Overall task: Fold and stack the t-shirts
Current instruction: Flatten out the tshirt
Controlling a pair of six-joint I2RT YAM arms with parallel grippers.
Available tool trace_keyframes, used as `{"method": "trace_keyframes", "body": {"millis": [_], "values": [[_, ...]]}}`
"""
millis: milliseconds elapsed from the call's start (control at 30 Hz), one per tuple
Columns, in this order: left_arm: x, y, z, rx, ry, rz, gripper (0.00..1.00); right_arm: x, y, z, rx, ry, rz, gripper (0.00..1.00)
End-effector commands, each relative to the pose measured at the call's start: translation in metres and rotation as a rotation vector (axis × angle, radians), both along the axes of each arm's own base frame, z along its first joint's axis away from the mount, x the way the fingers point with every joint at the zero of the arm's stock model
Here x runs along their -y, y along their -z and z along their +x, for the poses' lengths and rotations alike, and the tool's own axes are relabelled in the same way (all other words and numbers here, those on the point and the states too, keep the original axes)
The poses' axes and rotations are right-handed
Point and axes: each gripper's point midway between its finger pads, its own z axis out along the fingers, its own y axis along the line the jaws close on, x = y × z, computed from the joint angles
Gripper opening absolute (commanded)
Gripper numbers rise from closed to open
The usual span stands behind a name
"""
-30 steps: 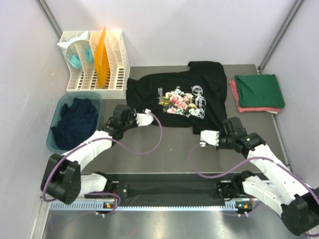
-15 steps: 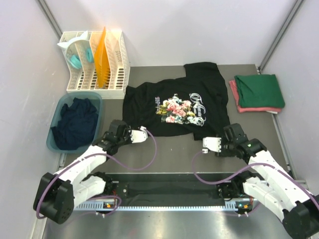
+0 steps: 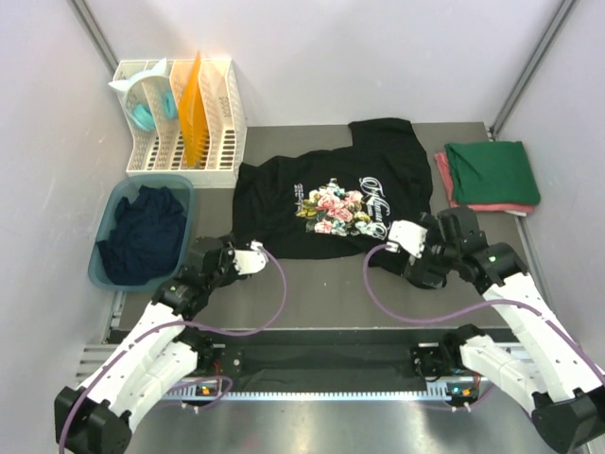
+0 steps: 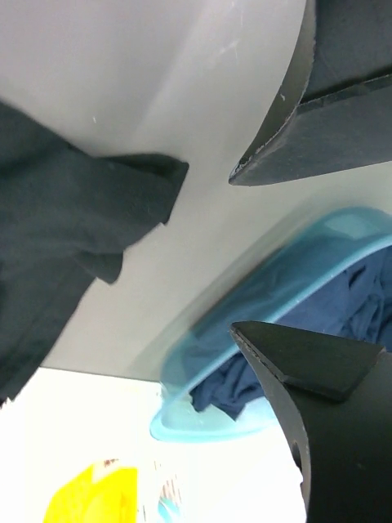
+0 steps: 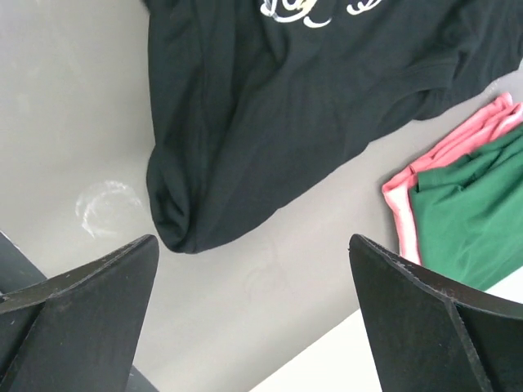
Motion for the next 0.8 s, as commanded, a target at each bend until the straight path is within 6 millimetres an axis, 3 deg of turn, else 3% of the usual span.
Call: {"method": "trace_keyframes", "body": {"millis": [0, 133, 167, 267, 333, 467, 767], "values": [[-0.004, -0.005, 0.009, 0.043, -0.027, 0.01, 0.72, -0.016, -0.019, 0.001, -0.039, 0.051, 0.137, 1.0], [0.007, 0.006, 0.028, 0.038, -0.022, -0.007, 0.71, -0.029, -0.002, -0.013, -0.186, 0.006, 0.17, 0.91], [0.012, -0.001, 0.036, 0.056, -0.019, -0.021, 0.7, -0.035, -0.001, -0.016, -0.201, -0.026, 0.191, 0.89], [0.027, -0.003, 0.052, 0.021, -0.008, -0.063, 0.7, -0.037, 0.002, -0.018, -0.205, -0.078, 0.167, 0.88], [0.035, 0.0, 0.059, 0.003, 0.016, -0.068, 0.7, -0.034, 0.015, -0.02, -0.245, -0.09, 0.128, 0.87], [0.049, 0.007, 0.061, -0.014, 0.116, -0.062, 0.7, -0.032, 0.032, -0.013, -0.252, -0.105, 0.07, 0.86], [0.05, 0.024, 0.072, -0.085, 0.125, -0.002, 0.66, -0.032, 0.079, 0.0, -0.261, -0.13, -0.013, 0.85]]}}
